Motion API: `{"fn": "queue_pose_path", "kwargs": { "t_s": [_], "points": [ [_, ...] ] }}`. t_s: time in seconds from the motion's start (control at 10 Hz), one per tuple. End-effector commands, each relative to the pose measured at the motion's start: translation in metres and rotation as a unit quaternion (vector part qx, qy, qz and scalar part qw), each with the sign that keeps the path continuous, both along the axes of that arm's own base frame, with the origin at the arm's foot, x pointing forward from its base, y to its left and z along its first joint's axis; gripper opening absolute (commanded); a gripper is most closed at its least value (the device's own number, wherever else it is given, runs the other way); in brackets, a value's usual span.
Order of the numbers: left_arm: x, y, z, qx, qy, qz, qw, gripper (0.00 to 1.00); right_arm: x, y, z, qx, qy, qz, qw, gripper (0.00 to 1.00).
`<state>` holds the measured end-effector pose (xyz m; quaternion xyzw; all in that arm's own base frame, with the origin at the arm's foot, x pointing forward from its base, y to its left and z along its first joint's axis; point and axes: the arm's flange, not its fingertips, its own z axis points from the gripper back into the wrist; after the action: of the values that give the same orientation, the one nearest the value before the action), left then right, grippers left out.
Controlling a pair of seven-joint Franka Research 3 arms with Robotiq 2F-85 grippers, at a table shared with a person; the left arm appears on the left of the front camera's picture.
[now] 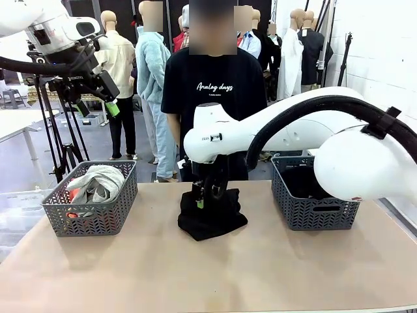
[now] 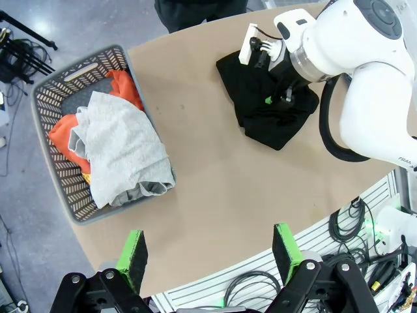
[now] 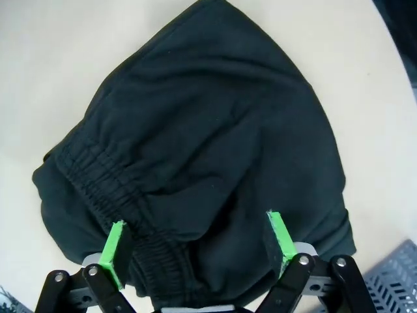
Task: Sort the tops and bottoms.
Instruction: Lift clothes from the center of the table with your right hand.
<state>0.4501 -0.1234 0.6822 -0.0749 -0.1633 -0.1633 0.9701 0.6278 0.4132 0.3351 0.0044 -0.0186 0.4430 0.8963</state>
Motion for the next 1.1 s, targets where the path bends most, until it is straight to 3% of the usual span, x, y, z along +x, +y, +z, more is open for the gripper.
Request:
{"fn": "queue_pose_path", "kwargs": {
  "t_s": [0.0, 0.7, 0.8, 1.0],
  "points": [
    [-0.004, 0.003, -0.002, 0.001, 0.000, -0.004, 1.000, 1.00, 0.001, 0.001, -0.005, -0.021, -0.003, -0.007, 1.000, 1.00],
    [-0.004, 0.003, -0.002, 0.001, 0.000, -0.004, 1.000, 1.00, 0.007, -0.010, -0.015, -0.032, 0.037, -0.018, 0.999, 1.00],
    [-0.004, 0.003, -0.002, 0.001, 0.000, -0.004, 1.000, 1.00, 0.007, -0.011, -0.018, -0.035, 0.043, -0.016, 0.998, 0.93],
    [-0.004, 0.003, -0.002, 0.001, 0.000, -0.004, 1.000, 1.00, 0.006, -0.010, -0.018, -0.038, 0.048, -0.015, 0.998, 0.56]
  ]
}}
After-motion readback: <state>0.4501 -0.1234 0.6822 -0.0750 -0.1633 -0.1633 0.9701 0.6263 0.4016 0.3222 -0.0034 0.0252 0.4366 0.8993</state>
